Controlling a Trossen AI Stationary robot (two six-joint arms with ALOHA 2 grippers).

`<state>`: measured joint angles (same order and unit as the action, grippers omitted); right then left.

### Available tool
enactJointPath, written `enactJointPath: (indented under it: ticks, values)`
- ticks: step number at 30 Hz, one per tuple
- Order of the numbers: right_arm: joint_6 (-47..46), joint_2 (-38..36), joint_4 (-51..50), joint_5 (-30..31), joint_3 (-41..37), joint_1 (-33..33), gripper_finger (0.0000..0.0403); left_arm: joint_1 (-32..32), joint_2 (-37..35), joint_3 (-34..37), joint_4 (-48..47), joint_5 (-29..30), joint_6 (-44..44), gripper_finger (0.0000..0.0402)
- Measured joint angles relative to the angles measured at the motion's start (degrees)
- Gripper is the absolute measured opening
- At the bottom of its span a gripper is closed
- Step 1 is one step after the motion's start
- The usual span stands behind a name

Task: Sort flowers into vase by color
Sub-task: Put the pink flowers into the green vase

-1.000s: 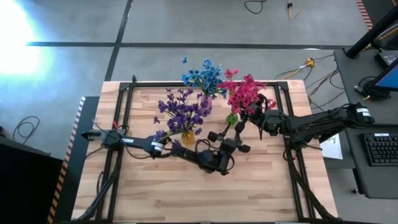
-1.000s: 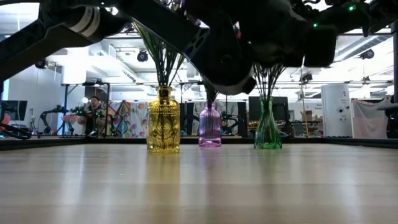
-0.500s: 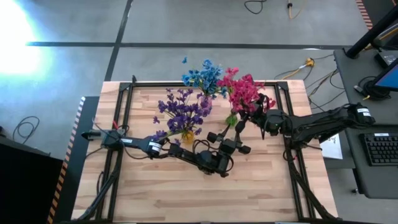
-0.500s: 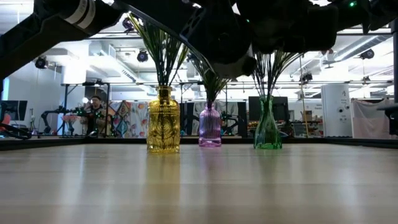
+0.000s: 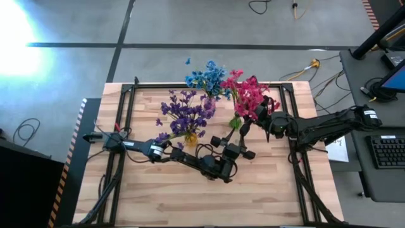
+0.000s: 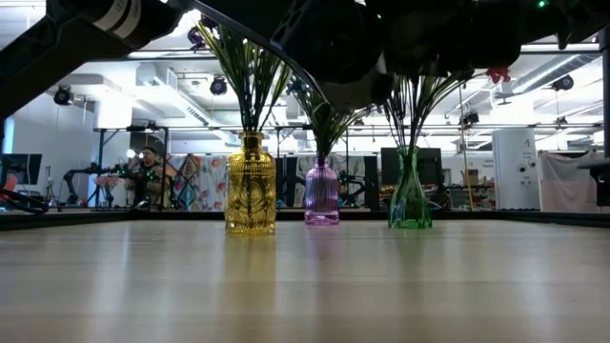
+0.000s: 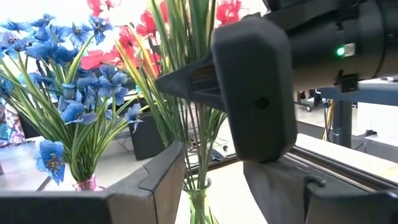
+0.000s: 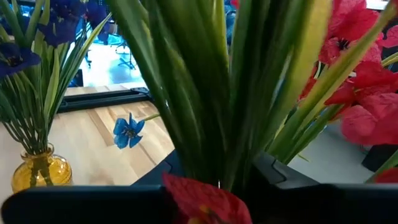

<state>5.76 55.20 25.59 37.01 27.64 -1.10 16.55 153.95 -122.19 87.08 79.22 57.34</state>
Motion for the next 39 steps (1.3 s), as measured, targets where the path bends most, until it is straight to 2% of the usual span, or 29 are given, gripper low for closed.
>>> enactJointPath:
  ticks: [12,20,28,31,39]
  values:
    - [0.24,-0.12,-0.33,0.54,-0.1,-0.02,0.0105,0.83,0.0,0.0,-0.71,-1.4,1.11,0.0171]
    - [-0.31,-2.79,-0.8,0.47,0.16,-0.03,0.0116,0.86,-0.63,0.09,-3.21,-3.95,4.09,0.0171]
    - [-1.11,-4.0,-3.18,1.96,1.25,-0.29,0.0087,-2.35,-3.07,0.11,-4.5,-5.19,10.94,0.0171]
    - [-0.83,-3.98,-3.22,1.53,1.23,-0.21,0.0077,-3.11,-4.28,0.11,-7.82,-3.31,12.7,0.0171]
    - [-1.34,-3.96,-2.92,-1.1,1.25,0.04,0.0052,-0.15,-4.98,-2.42,-8.55,-4.11,18.0,0.0171]
